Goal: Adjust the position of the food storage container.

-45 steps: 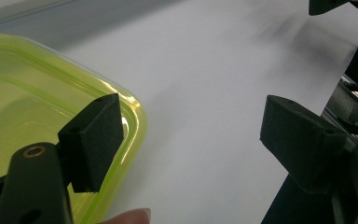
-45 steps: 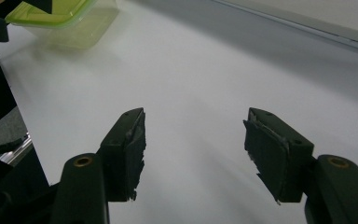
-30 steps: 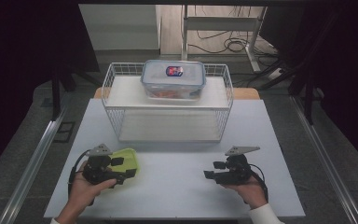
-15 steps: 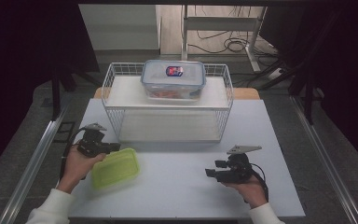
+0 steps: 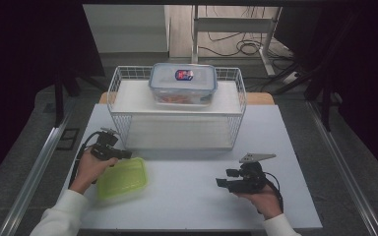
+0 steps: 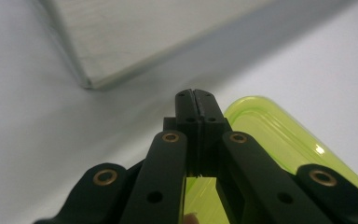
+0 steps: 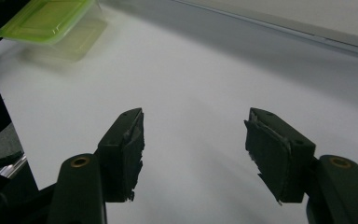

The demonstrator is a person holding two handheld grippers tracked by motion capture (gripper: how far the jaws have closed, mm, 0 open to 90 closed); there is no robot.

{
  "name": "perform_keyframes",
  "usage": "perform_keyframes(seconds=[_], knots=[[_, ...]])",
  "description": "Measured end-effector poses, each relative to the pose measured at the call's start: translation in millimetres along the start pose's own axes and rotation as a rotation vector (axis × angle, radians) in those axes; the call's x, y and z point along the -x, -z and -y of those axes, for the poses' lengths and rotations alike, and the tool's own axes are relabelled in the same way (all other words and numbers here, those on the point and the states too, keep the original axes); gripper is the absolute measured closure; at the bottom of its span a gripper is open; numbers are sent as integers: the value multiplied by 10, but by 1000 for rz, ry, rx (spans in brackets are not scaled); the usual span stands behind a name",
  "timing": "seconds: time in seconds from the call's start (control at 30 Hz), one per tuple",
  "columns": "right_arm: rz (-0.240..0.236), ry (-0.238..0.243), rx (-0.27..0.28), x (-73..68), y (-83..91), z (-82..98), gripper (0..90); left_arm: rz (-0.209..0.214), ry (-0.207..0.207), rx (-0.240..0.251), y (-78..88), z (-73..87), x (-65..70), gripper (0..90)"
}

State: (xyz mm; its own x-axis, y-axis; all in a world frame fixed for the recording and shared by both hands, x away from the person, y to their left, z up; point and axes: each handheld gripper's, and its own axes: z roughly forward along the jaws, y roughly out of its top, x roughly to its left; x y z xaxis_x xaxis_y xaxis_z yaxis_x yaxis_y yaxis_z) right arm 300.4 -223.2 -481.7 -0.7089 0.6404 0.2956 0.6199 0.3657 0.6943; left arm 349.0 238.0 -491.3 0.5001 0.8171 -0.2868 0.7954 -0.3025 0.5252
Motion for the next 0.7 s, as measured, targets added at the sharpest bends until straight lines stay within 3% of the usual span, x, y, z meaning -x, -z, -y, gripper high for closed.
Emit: perform_keyframes(seconds=[0.2,0.3,0.43,0.57,0.6,0.7], knots=[[0,-1,-2,2,0,0,371,4,-21,-24,-54,15,53,900],[1,-4,1,4,4,0,370,30,-37,-23,-29,21,105,900],[0,-4,-1,6,1,2,369,16,-58,-12,49,47,148,900],[-3,-5,7,0,16,1,369,0,-31,42,284,145,57,900],[-3,-7,8,2,25,0,369,-27,-11,65,420,256,23,900],[1,-9,10,8,25,1,369,-40,8,84,549,400,-26,900]])
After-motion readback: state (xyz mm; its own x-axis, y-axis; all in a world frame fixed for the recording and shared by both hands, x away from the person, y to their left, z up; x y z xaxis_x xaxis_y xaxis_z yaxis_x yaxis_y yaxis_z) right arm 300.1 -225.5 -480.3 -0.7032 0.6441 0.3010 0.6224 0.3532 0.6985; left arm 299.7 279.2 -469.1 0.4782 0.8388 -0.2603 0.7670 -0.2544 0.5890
